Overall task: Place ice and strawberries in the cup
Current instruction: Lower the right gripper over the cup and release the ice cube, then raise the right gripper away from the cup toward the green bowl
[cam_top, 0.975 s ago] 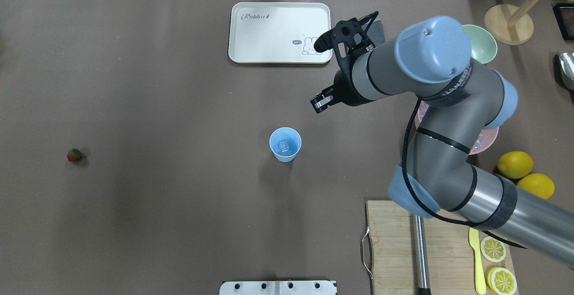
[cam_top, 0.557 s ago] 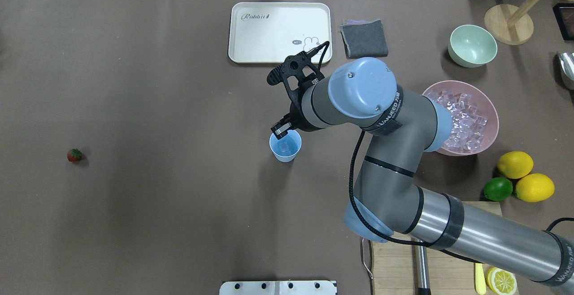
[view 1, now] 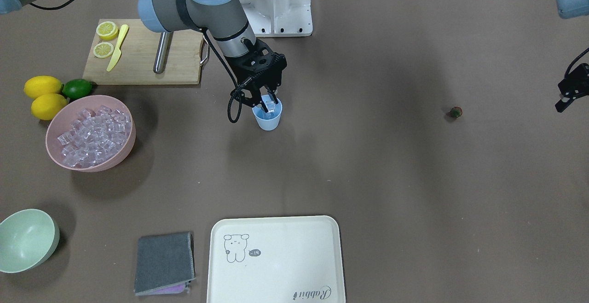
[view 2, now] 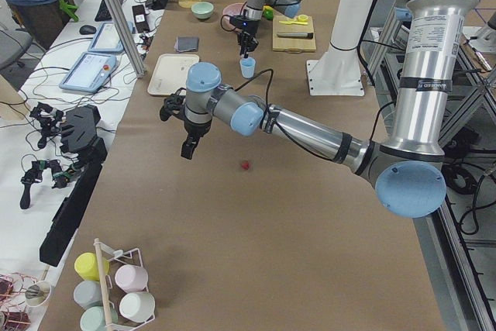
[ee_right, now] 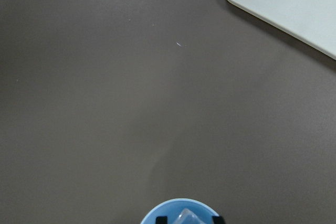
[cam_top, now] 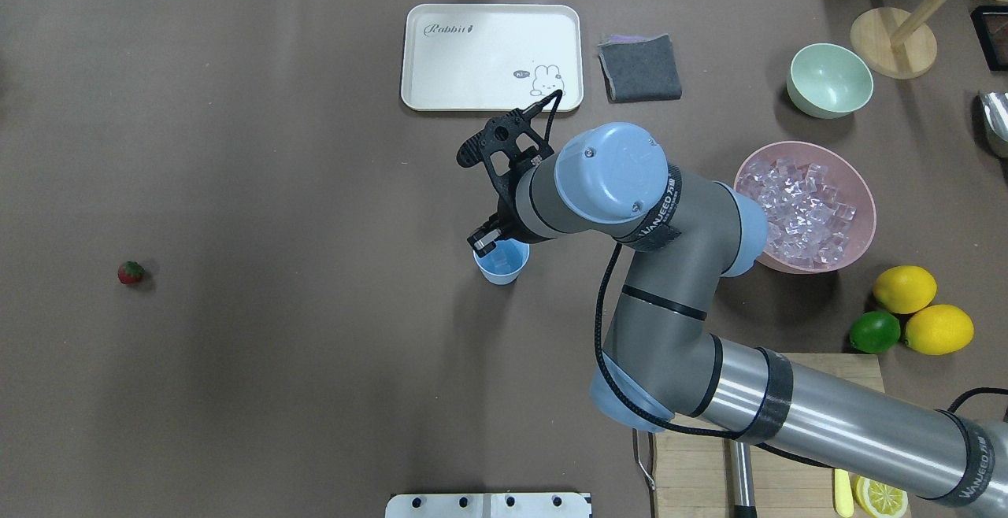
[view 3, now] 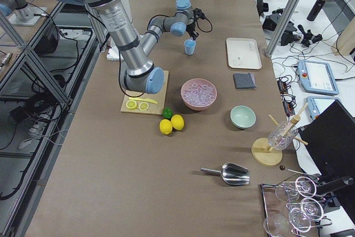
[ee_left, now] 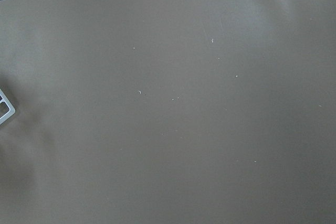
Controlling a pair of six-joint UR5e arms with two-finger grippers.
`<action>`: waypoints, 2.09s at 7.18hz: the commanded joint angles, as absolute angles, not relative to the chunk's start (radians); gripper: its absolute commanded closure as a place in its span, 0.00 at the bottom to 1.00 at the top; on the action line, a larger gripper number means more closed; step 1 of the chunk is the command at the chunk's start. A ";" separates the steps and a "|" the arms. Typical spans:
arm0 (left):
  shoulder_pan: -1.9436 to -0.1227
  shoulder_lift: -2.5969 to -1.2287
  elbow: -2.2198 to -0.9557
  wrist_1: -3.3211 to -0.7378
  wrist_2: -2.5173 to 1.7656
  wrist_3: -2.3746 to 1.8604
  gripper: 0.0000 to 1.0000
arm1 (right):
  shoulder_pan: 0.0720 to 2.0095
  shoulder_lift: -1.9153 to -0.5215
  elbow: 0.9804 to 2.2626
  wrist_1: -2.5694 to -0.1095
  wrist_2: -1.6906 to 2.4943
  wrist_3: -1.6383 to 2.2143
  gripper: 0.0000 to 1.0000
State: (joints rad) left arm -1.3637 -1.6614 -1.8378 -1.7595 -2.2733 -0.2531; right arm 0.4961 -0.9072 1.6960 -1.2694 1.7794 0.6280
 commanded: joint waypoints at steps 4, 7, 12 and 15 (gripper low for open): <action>-1.362 -1.674 -1.835 -1.756 -2.284 -0.253 0.02 | 0.570 -0.933 1.726 -1.272 1.866 0.623 0.00; -1.362 -1.699 -1.835 -1.755 -2.353 -0.253 0.02 | 0.803 -1.020 1.743 -1.272 2.076 0.466 0.00; -1.188 -1.809 -1.796 -1.755 -2.271 -0.370 0.02 | 1.141 -1.204 1.735 -1.284 2.371 0.273 0.00; -1.154 -1.836 -1.712 -1.756 -2.267 -0.374 0.02 | 1.232 -1.287 1.727 -1.285 2.390 0.183 0.00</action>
